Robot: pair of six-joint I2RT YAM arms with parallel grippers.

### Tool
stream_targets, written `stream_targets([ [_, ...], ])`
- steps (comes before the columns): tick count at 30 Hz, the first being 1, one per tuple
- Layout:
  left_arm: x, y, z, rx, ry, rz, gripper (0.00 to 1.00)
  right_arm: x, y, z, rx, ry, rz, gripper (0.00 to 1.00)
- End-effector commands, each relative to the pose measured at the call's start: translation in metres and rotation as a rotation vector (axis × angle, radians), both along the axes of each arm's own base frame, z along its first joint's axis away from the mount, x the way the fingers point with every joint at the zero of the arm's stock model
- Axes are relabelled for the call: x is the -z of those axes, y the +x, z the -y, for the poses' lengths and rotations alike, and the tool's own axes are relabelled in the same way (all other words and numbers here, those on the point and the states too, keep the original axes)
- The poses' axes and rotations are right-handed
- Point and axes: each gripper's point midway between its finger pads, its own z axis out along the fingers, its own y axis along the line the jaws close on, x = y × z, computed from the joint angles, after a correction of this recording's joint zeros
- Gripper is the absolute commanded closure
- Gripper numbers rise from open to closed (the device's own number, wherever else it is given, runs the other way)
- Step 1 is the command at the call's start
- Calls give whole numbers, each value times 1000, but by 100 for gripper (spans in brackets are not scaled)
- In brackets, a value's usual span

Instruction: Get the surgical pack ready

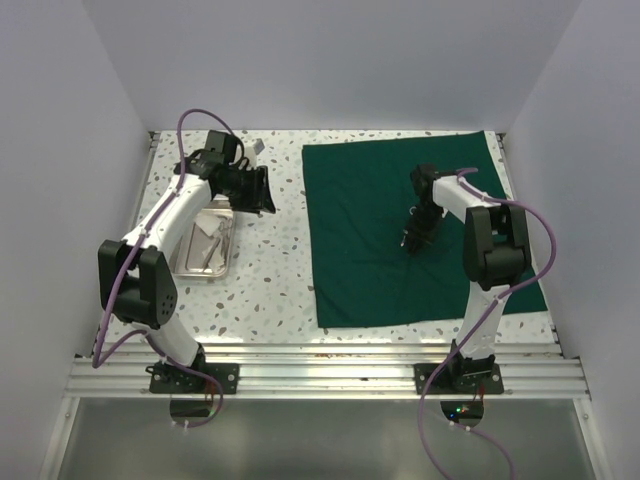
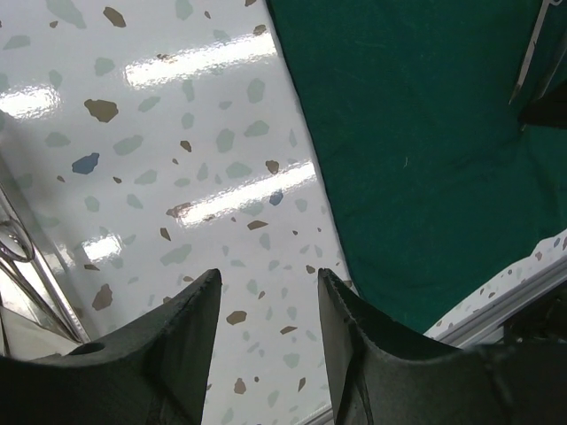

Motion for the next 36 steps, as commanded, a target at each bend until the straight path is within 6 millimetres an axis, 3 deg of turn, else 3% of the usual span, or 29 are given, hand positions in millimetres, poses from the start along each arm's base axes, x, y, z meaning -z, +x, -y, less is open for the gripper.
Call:
stream_targets([
  [1,-11,5,6,9,-30,21,48,-20,7,8,-17,-36,53,100],
  [11,-6,2,7,16,-37,7,48,-14,13,2,-55,-2,40,81],
  [14,-5,1,7,18,-37,5,48,-14,15,3,-59,-6,41,82],
  [17,-2,-1,6,21,-34,-1,48,-12,16,5,-61,-21,38,93],
  [20,-2,-2,7,23,-36,-3,48,-9,17,5,-66,-15,37,98],
  [24,0,-2,8,27,-39,-9,48,-2,15,3,-65,-4,21,99],
  [29,2,-3,7,29,-35,-12,48,-3,11,2,-74,6,17,81],
  [36,2,-3,8,32,-44,-11,48,6,6,0,-65,15,-3,76],
])
